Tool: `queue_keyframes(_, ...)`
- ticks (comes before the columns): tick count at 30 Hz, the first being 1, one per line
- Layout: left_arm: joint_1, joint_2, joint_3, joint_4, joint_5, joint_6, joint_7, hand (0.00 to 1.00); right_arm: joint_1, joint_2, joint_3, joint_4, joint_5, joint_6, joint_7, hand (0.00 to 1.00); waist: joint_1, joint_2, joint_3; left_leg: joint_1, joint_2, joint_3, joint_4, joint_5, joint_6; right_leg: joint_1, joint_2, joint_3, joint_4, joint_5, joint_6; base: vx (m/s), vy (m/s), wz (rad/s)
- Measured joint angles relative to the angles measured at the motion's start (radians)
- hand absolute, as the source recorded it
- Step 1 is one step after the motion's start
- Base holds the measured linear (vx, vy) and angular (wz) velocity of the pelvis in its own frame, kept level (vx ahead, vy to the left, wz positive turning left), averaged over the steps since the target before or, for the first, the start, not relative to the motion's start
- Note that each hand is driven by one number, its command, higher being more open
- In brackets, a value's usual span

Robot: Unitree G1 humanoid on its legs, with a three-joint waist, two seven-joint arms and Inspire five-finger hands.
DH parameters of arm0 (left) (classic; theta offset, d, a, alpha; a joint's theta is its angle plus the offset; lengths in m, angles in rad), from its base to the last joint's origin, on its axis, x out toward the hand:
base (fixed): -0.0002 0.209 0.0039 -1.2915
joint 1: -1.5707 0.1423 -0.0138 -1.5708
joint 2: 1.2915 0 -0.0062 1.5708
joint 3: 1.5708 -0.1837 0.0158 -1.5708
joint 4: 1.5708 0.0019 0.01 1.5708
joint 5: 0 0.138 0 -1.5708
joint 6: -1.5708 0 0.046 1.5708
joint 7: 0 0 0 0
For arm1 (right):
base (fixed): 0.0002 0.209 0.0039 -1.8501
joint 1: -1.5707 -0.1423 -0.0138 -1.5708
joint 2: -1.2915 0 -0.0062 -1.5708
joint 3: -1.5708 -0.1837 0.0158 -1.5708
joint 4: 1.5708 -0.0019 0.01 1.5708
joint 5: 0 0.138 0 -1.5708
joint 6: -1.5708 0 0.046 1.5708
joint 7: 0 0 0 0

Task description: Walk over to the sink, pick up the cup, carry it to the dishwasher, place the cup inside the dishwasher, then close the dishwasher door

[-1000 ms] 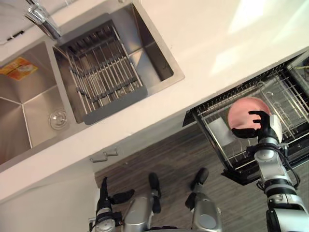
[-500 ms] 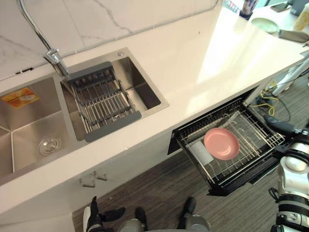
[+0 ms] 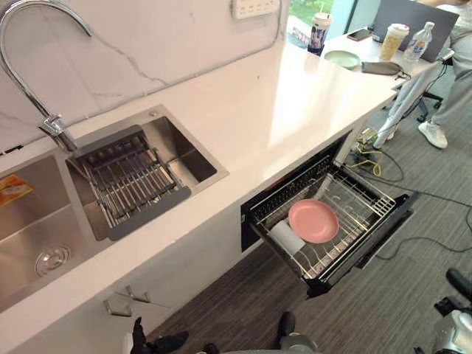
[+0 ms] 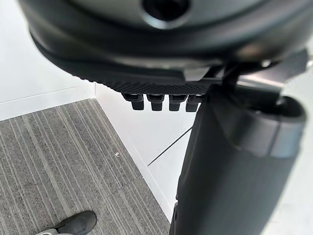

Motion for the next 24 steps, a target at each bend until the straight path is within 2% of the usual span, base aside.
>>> queue_keyframes(6, -0.005, -0.016, -0.016, -0.004, 0.000, 0.010, 0.000, 1.00, 0.016, 0.121, 0.128, 0.020, -0.002, 0.001, 0.070, 0.00, 0.008, 0.028, 0.009, -0.019, 0.005, -0.032, 0.001, 0.002, -0.002, 0.001, 0.001, -0.031, 0.005, -0.003, 0.001, 0.02, -0.017, 0.15)
queue_keyframes(10, -0.008, -0.015, -0.038, -0.016, 0.000, 0.009, 0.001, 1.00, -0.017, 0.131, 0.192, 0.033, -0.012, -0.006, 0.084, 0.00, 0.034, 0.045, 0.034, -0.036, 0.001, -0.063, 0.006, 0.010, 0.004, 0.004, -0.005, -0.064, 0.005, -0.004, 0.003, 0.04, -0.002, 0.26)
queue_keyframes(12, -0.011, -0.010, -0.041, -0.019, 0.000, 0.007, 0.001, 1.00, -0.048, 0.095, 0.221, 0.062, -0.015, -0.012, 0.086, 0.00, 0.036, 0.047, 0.070, -0.051, -0.004, -0.085, 0.006, 0.017, 0.006, 0.002, -0.011, -0.086, 0.006, -0.003, 0.006, 0.01, -0.002, 0.26)
queue_keyframes(17, -0.014, -0.002, -0.086, -0.015, -0.019, -0.008, 0.003, 1.00, -0.138, -0.016, 0.342, 0.177, -0.014, -0.021, 0.074, 0.00, 0.048, 0.071, 0.106, -0.086, -0.019, -0.138, 0.005, 0.034, 0.009, 0.001, -0.028, -0.141, 0.006, -0.001, 0.012, -0.01, 0.012, 0.33)
queue_keyframes(20, -0.023, -0.004, -0.112, -0.003, -0.037, -0.025, 0.004, 1.00, -0.230, -0.055, 0.391, 0.240, -0.012, -0.022, 0.061, 0.00, 0.064, 0.096, 0.123, -0.114, -0.025, -0.190, 0.004, 0.056, 0.008, 0.004, -0.033, -0.196, 0.006, -0.001, 0.012, -0.05, -0.006, 0.53)
queue_keyframes(24, -0.024, -0.016, -0.123, 0.000, -0.057, -0.038, 0.005, 1.00, -0.358, -0.137, 0.469, 0.305, -0.013, -0.029, 0.055, 0.00, 0.113, 0.140, 0.149, -0.132, -0.026, -0.260, -0.004, 0.088, 0.000, 0.027, -0.034, -0.269, 0.006, -0.007, 0.007, -0.07, 0.005, 0.53)
